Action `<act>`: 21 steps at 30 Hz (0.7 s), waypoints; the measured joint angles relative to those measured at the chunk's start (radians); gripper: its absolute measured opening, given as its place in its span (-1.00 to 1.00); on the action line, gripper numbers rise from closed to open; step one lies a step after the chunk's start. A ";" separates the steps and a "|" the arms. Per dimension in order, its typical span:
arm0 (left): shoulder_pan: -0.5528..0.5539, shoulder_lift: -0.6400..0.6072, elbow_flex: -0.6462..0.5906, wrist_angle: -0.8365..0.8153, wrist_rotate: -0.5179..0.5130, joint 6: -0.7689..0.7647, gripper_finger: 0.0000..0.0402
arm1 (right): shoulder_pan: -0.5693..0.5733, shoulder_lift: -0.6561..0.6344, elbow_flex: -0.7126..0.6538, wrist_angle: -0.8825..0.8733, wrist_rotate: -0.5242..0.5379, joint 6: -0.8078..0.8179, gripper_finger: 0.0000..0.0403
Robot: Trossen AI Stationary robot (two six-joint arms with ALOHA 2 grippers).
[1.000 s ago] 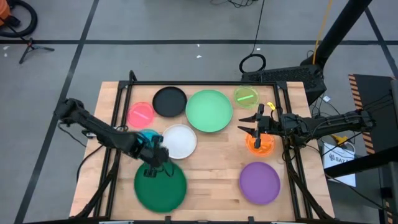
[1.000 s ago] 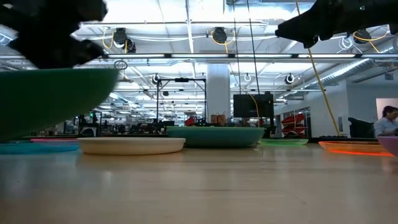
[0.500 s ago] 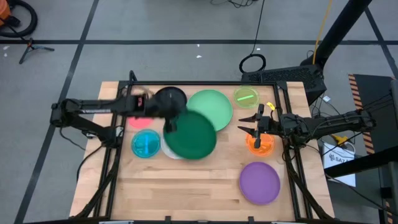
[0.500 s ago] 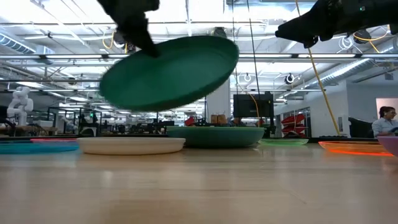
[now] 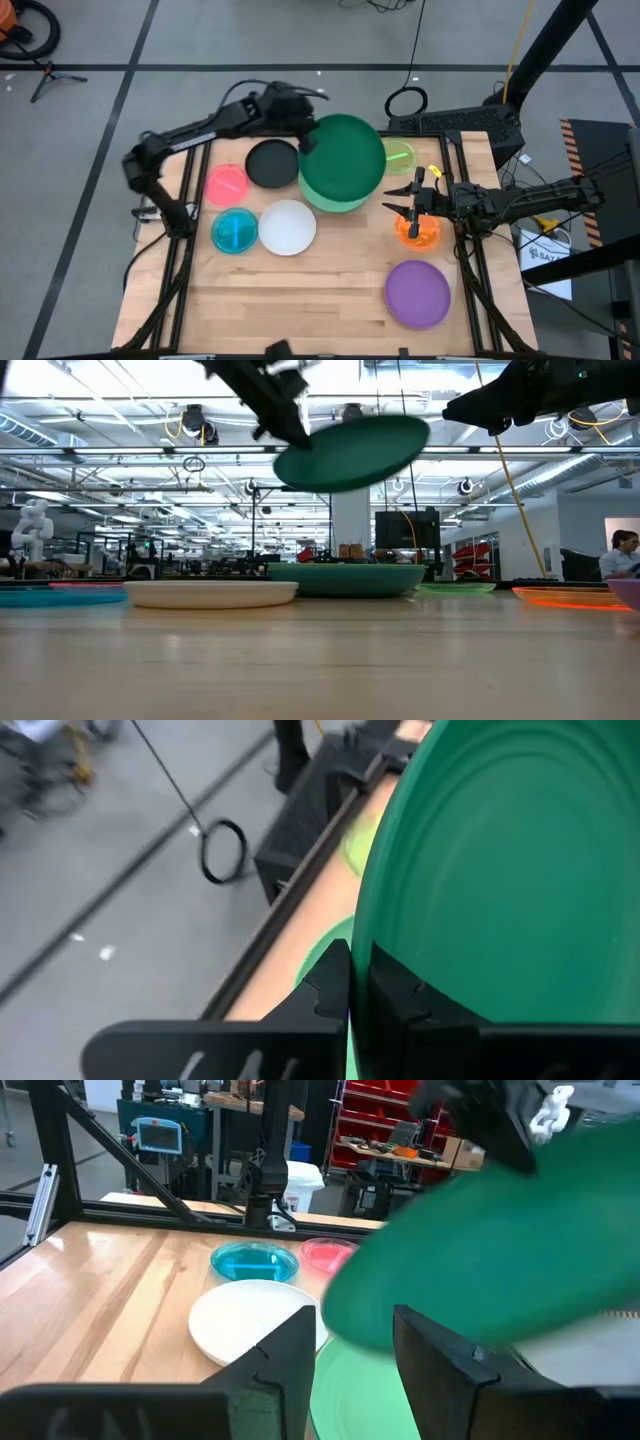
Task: Stack plastic plates
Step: Stack the green plate on top of the light green plate
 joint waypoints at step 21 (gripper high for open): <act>0.060 0.317 0.171 -0.147 0.025 0.041 -0.91 | 0.000 0.000 0.000 -0.006 -0.001 0.033 -0.37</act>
